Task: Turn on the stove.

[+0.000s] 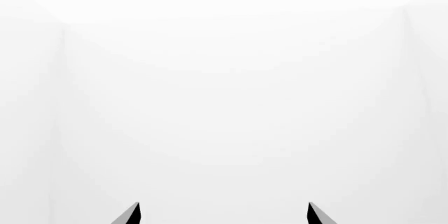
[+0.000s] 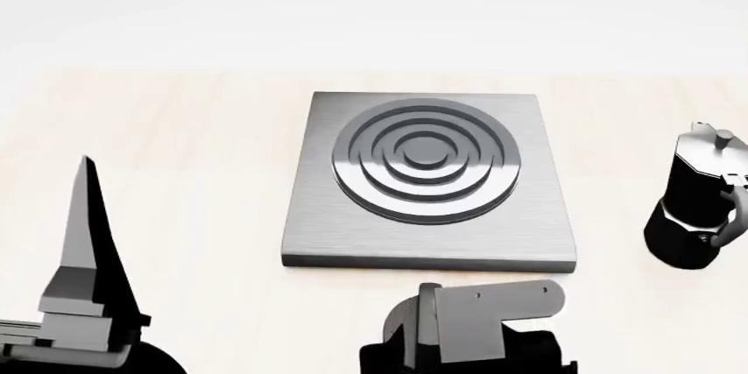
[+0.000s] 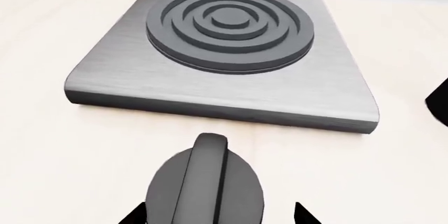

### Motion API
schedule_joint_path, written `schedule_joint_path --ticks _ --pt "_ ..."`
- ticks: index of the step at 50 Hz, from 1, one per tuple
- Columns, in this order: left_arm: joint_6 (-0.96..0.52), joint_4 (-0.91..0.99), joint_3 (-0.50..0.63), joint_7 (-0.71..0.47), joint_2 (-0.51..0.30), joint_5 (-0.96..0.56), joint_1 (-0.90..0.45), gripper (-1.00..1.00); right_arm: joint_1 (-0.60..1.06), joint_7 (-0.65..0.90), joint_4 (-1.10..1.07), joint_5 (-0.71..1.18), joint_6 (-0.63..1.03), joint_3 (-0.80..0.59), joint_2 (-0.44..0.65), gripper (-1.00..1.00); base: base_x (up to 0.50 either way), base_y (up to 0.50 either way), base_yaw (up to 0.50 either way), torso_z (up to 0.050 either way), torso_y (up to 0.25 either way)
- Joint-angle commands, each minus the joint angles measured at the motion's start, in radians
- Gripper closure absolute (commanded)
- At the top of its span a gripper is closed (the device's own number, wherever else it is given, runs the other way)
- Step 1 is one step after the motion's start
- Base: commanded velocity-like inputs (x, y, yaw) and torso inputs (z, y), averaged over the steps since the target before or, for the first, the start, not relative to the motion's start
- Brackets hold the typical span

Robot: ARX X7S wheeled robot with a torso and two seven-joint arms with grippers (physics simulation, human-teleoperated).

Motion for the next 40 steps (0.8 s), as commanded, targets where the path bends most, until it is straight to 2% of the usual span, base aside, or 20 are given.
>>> schedule_joint_path --ticks 1,40 --pt "0.035 -0.019 0.009 -0.002 -0.005 0.013 0.018 -1.0 0.007 0.003 0.039 0.013 -0.017 -0.005 0.005 -1.0 0.0 0.0 0.0 0.0 0.0" --pt "0.036 -0.019 0.018 -0.012 -0.012 0.008 0.014 -1.0 0.034 0.01 0.159 0.055 -0.067 -0.023 0.012 -1.0 0.0 0.0 0.0 0.0 0.0"
